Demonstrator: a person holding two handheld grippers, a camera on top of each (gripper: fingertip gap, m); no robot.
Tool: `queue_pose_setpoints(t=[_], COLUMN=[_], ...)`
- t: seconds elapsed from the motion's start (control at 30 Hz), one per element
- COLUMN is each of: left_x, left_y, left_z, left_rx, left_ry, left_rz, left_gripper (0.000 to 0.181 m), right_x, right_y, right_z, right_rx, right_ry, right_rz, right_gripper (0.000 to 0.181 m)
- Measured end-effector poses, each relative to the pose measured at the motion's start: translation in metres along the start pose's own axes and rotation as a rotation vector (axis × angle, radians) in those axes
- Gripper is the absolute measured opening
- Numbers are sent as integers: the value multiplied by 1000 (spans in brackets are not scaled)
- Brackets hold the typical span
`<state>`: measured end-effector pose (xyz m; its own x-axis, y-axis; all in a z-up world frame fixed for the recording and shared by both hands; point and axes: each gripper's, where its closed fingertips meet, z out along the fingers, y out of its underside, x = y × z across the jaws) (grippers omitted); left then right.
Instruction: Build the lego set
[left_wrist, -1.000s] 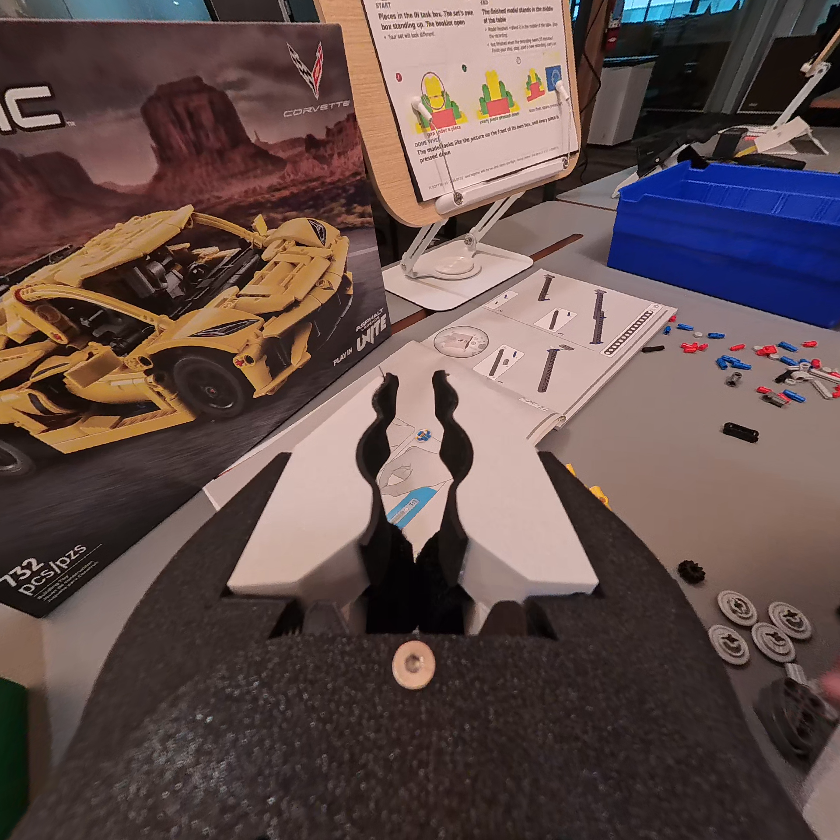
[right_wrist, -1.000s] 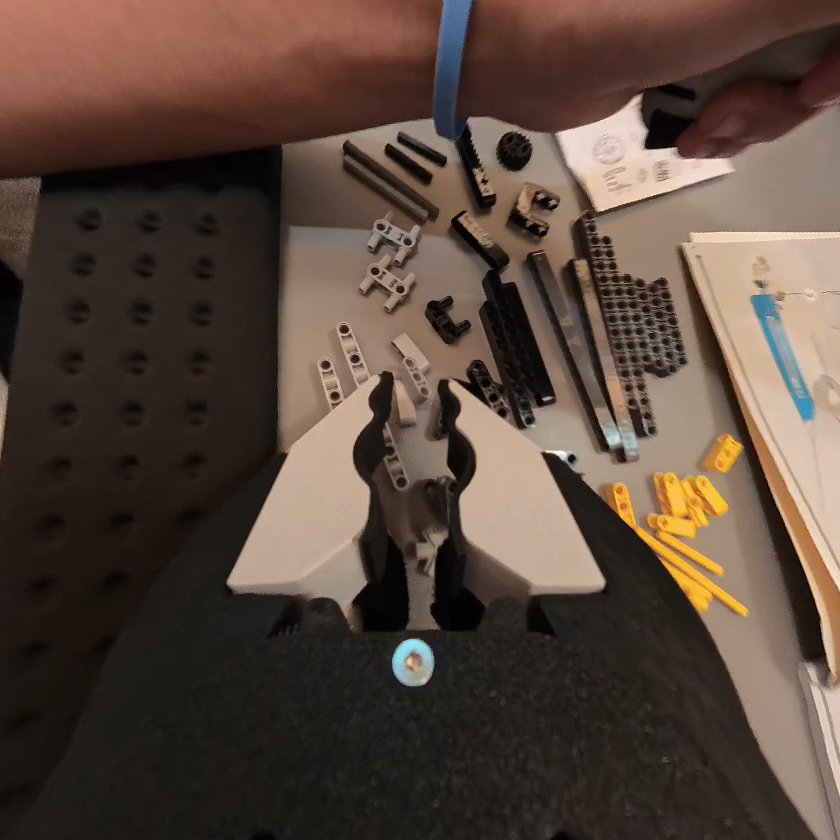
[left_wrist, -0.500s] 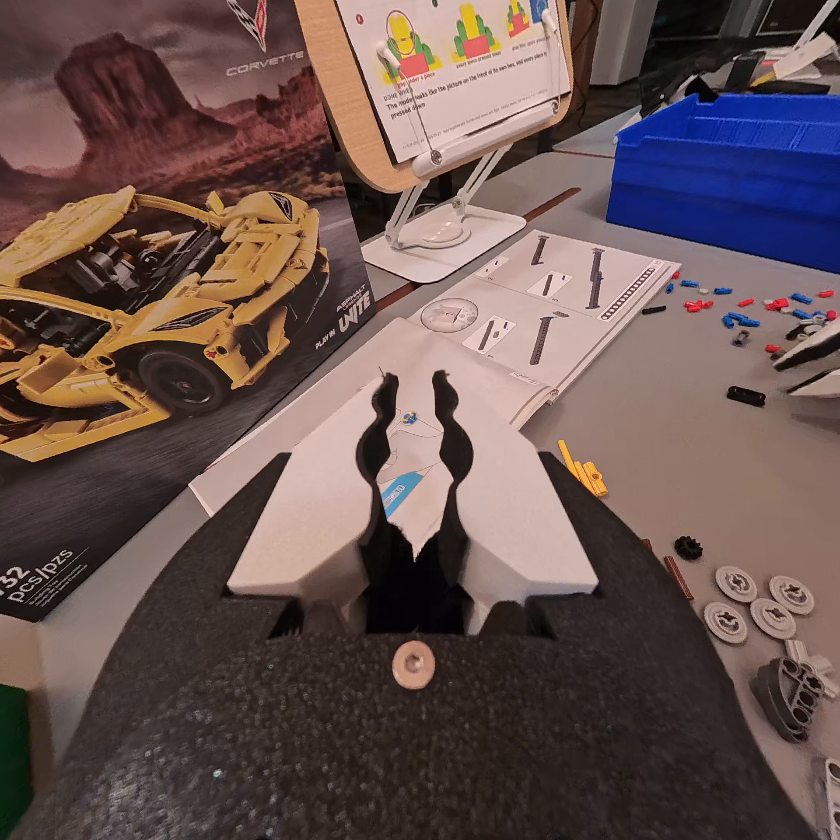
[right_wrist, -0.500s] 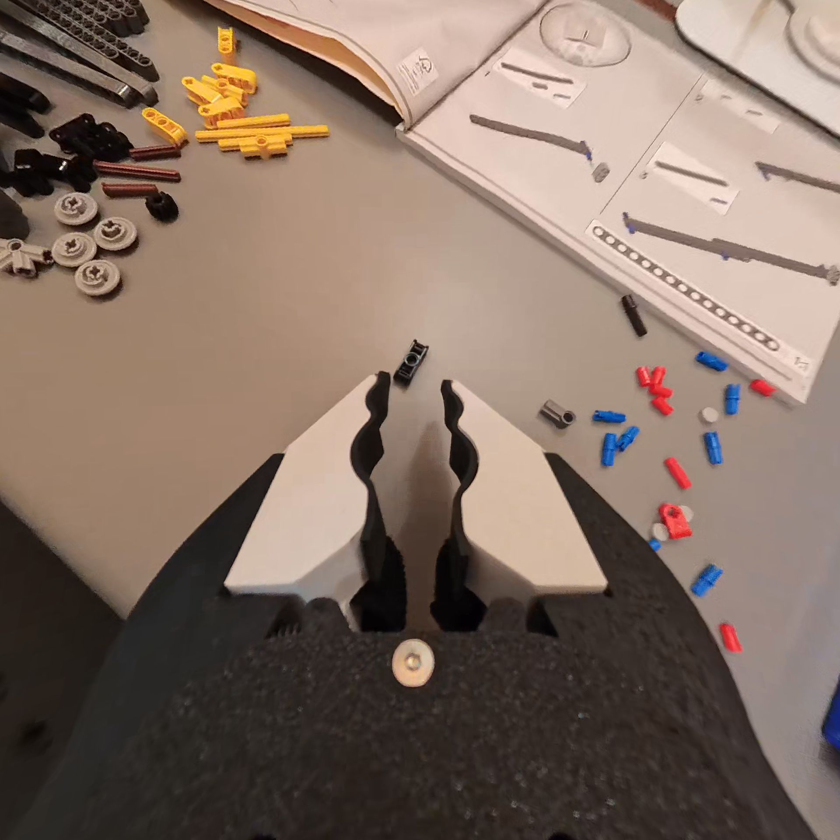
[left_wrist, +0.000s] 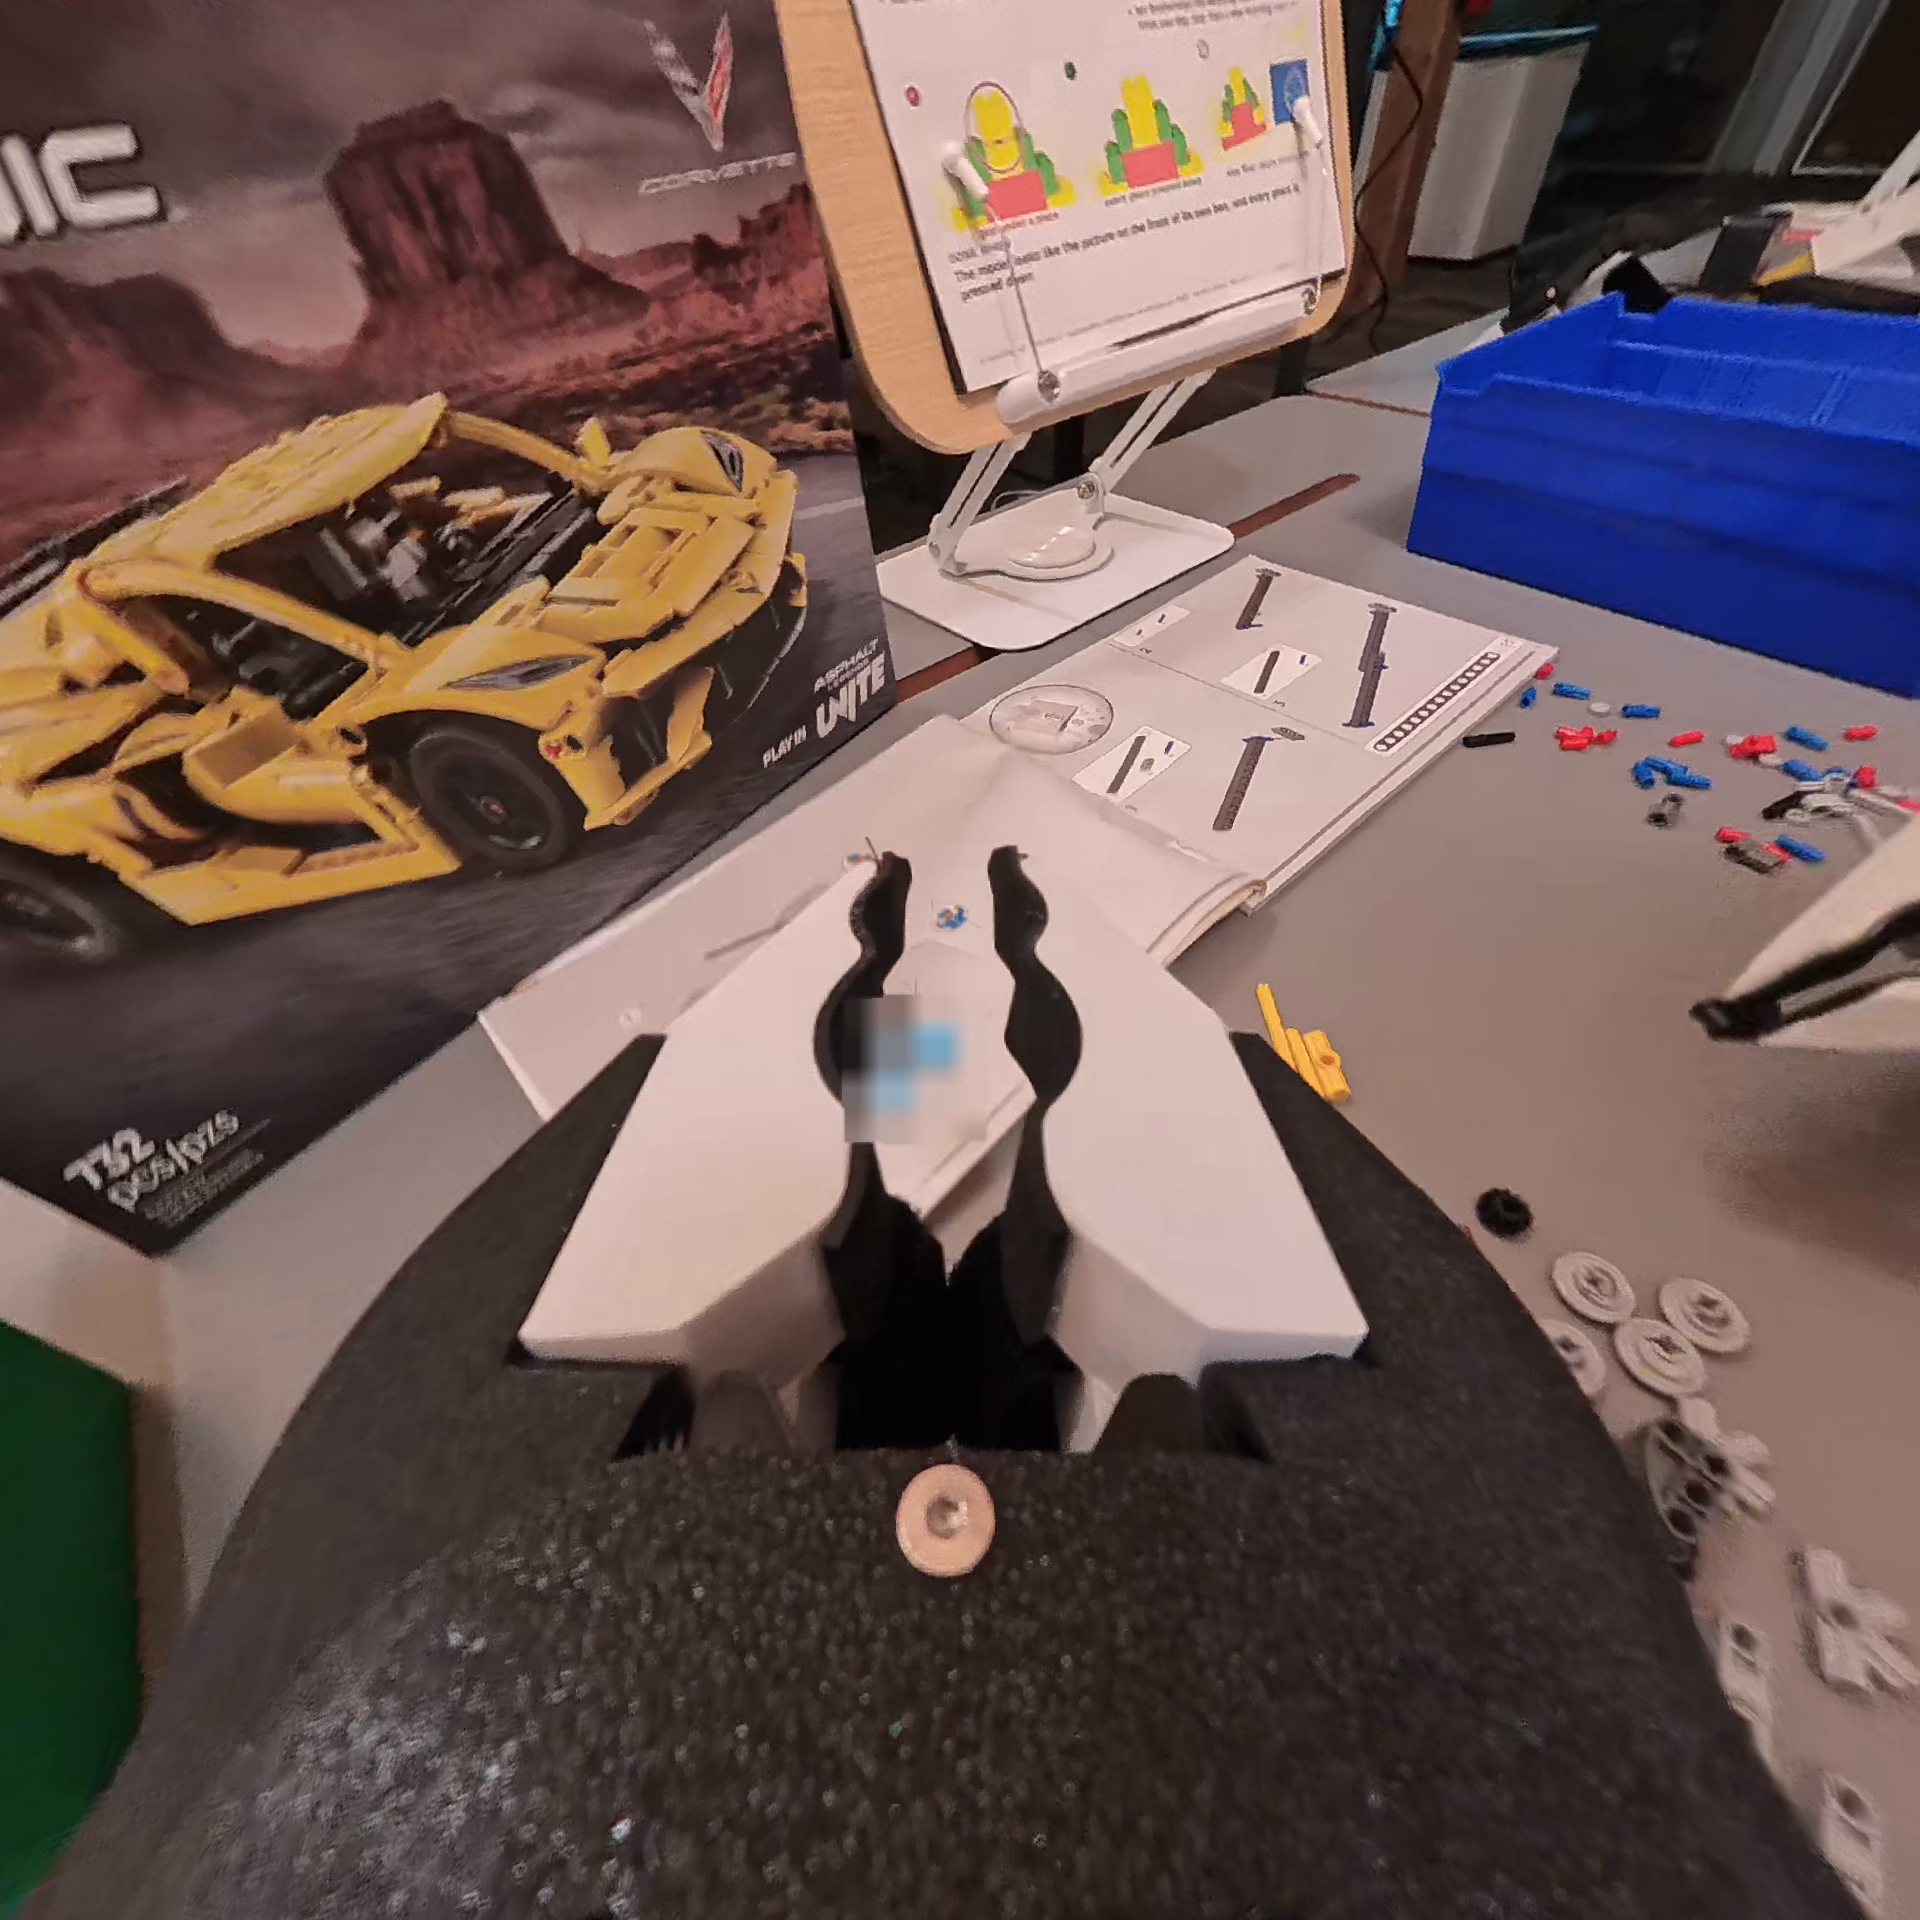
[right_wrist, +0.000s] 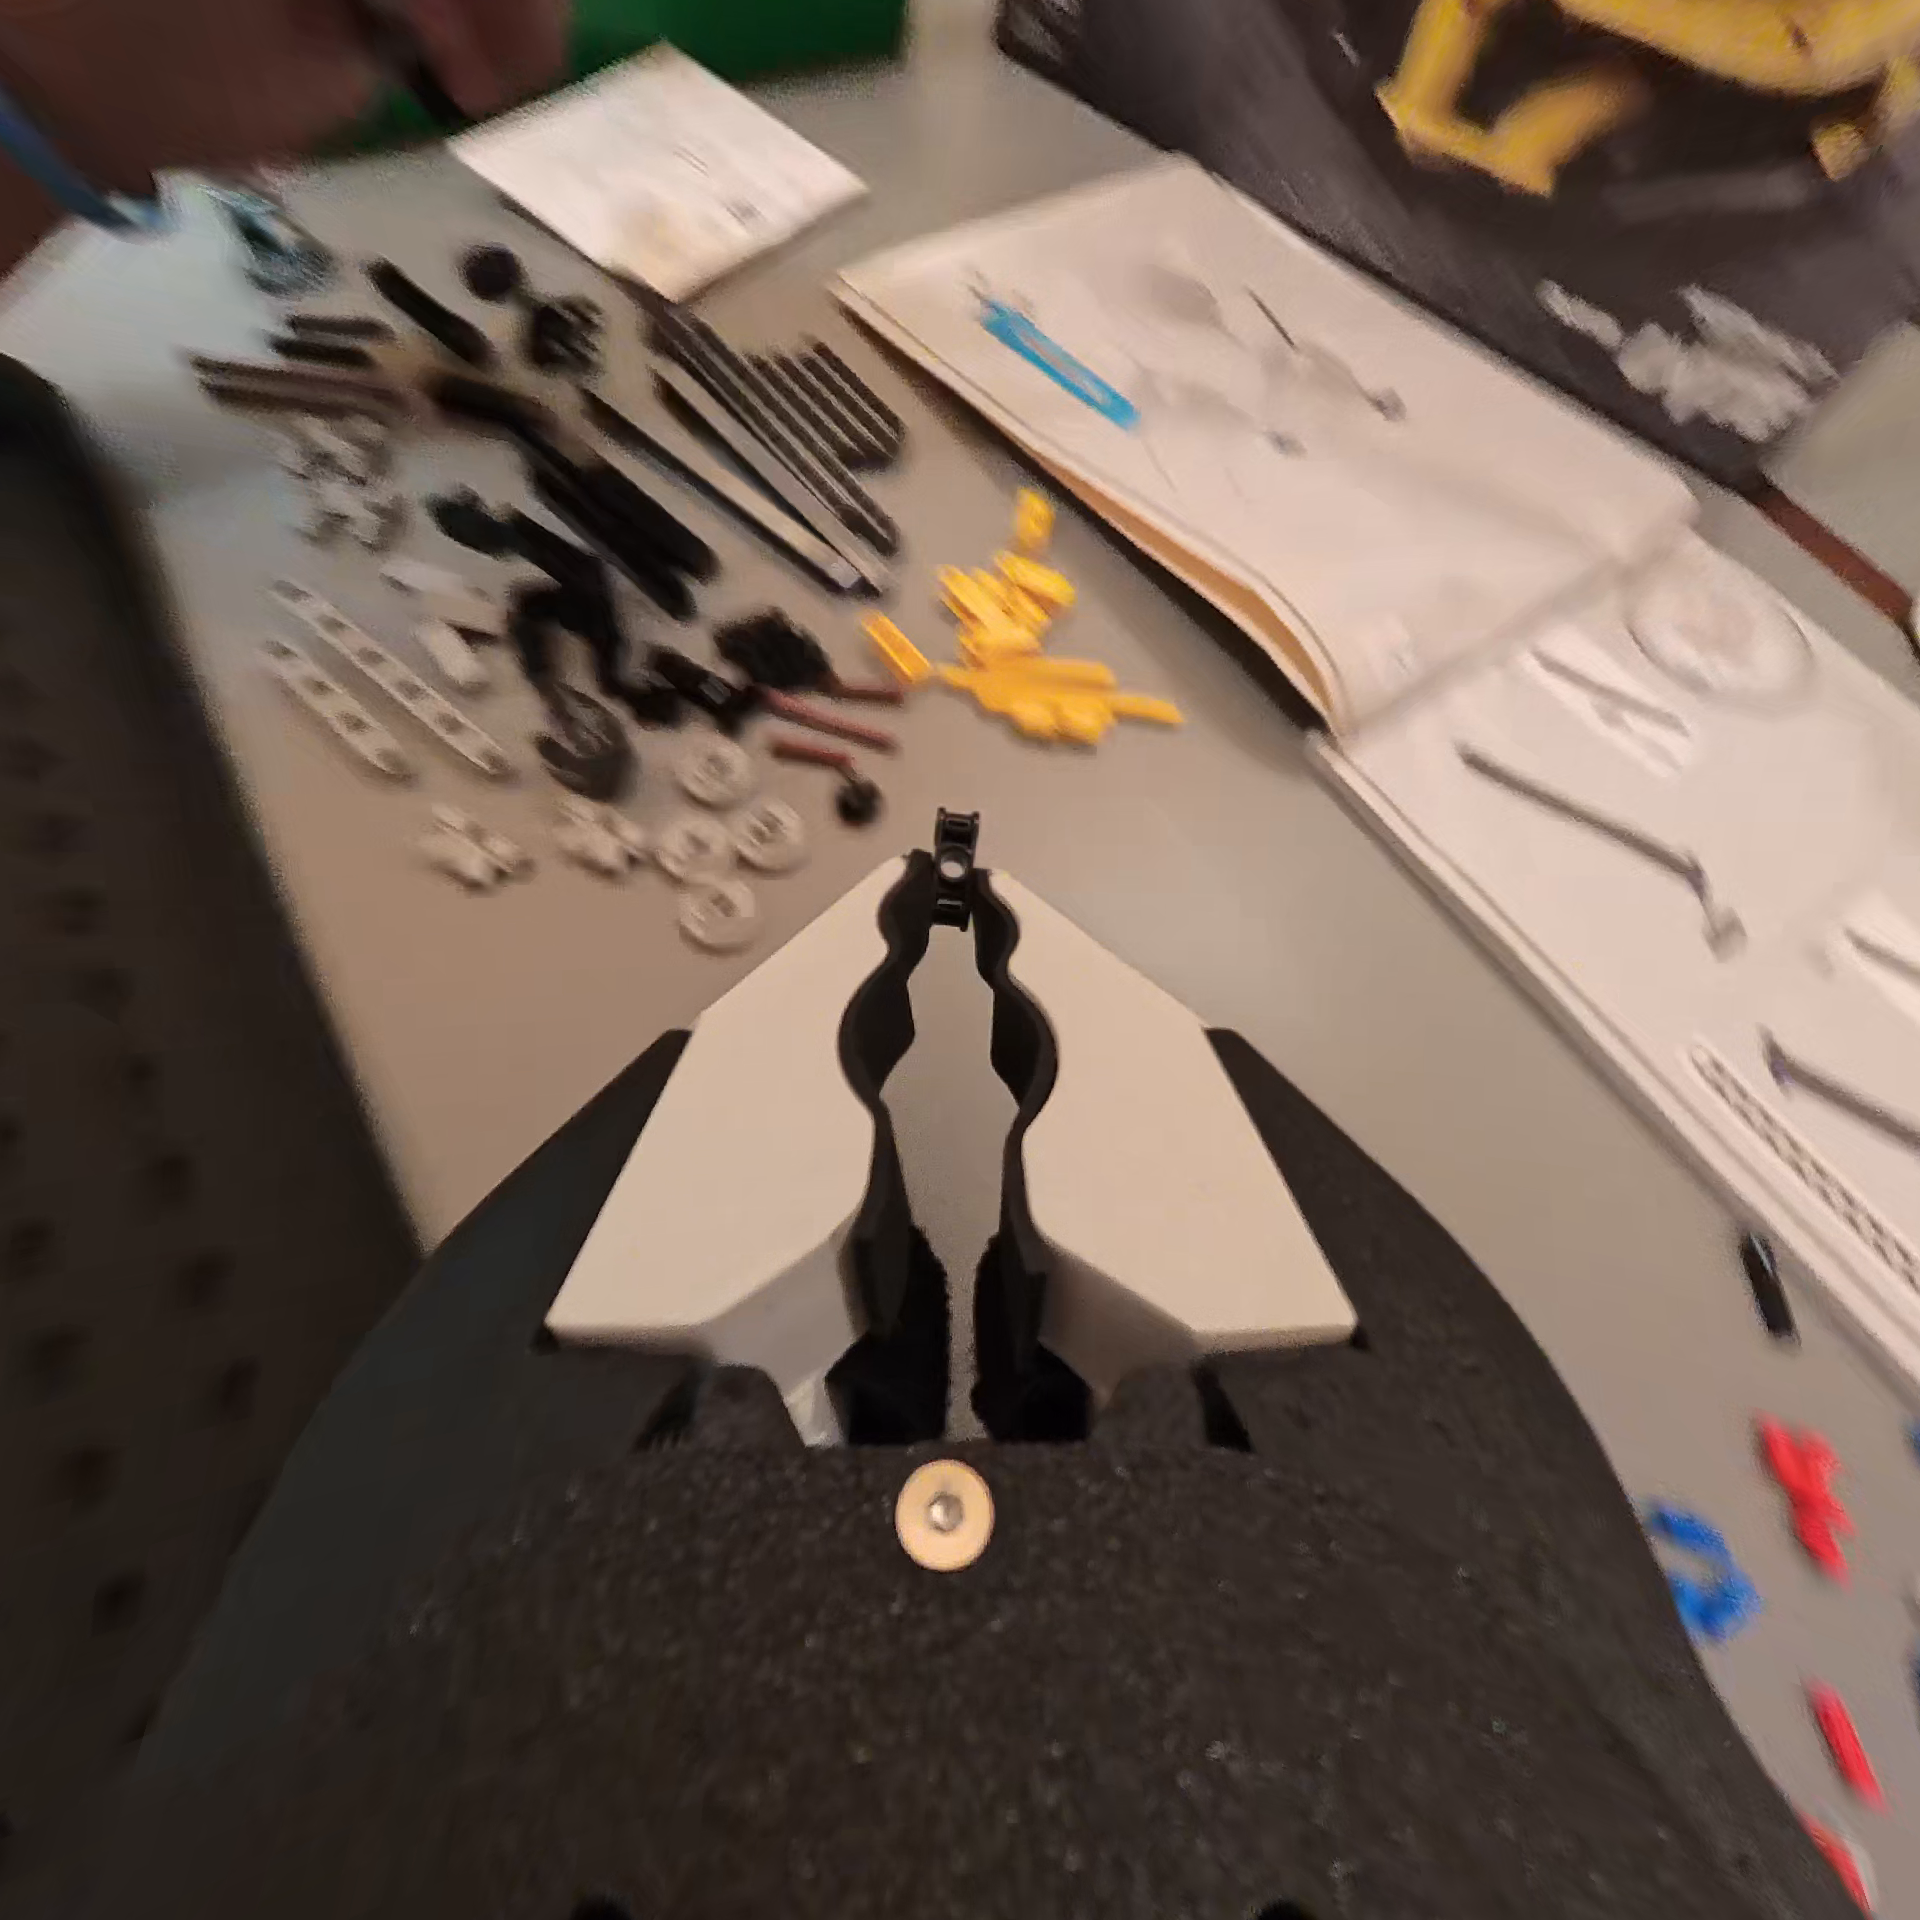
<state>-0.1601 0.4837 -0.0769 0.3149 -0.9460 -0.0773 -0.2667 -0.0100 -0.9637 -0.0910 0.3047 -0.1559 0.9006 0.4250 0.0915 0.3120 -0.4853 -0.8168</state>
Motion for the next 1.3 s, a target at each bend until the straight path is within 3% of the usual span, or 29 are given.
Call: queue_pose_setpoints(t=[0.1,0.23,0.4,0.7,0.8,0.9,1.3], left_x=[-4,-10,-7,-8,-7,-7,-2], left_y=[11,23,38,52,57,58,60], left_z=[-22,-54,-71,-68,-66,-66,-61], left_rx=[-8,9,46,14,-5,-4,-22], left_ry=[-31,-106,-168,-215,-200,-194,-177], left_rz=[-55,-77,-126,-63,-75,-79,-53], left_gripper=[15,14,13,11,11,11,11], right_x=[-35,-60,-48,-53,-37,-46,-50], right_y=[-27,-33,-35,-45,-35,-32,-21], right_z=[22,56,83,111,111,102,102], right_rx=[-3,-80,-162,-176,-266,-246,-244], right_ry=[-127,-301,-332,-417,-432,-516,-499], right_rz=[-79,-143,-234,-390,-392,-371,-448], right_gripper=[7,7,7,7,7,6,15])
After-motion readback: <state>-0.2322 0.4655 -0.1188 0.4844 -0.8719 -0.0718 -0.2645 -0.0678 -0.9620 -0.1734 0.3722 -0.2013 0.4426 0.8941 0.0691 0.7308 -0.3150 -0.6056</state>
